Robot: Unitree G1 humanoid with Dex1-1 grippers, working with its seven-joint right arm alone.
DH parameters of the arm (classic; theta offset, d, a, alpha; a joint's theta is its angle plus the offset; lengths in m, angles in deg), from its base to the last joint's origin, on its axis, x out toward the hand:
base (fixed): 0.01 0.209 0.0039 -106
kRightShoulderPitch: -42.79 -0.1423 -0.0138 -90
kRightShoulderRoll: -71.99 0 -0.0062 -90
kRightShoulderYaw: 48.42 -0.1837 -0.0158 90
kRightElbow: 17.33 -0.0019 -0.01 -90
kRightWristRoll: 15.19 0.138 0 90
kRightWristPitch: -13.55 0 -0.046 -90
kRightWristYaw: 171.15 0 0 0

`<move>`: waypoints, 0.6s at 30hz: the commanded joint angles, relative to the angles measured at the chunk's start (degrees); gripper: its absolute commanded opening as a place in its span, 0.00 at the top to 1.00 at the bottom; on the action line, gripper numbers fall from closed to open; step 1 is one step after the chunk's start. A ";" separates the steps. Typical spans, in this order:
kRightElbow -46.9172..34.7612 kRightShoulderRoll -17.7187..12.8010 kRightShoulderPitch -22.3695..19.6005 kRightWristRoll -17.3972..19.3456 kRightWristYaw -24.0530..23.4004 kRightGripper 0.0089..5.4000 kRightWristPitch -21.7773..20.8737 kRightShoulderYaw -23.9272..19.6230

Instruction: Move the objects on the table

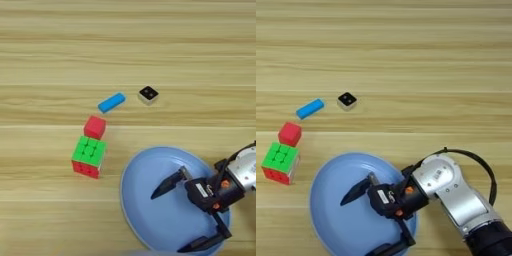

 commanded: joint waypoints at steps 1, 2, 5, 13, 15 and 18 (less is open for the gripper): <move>-1.02 1.45 -2.66 -3.60 -3.98 0.00 0.84 2.29; -0.67 2.32 -3.24 -4.58 -4.98 0.00 1.00 2.96; -1.70 4.25 -4.30 -5.59 -6.49 0.00 2.68 4.82; -6.55 4.47 -4.87 -4.72 -5.27 0.00 7.49 8.17; -7.39 4.98 -5.03 -4.65 -5.50 0.00 8.40 8.75; -8.72 5.63 -5.26 -4.12 -5.38 0.00 10.51 9.63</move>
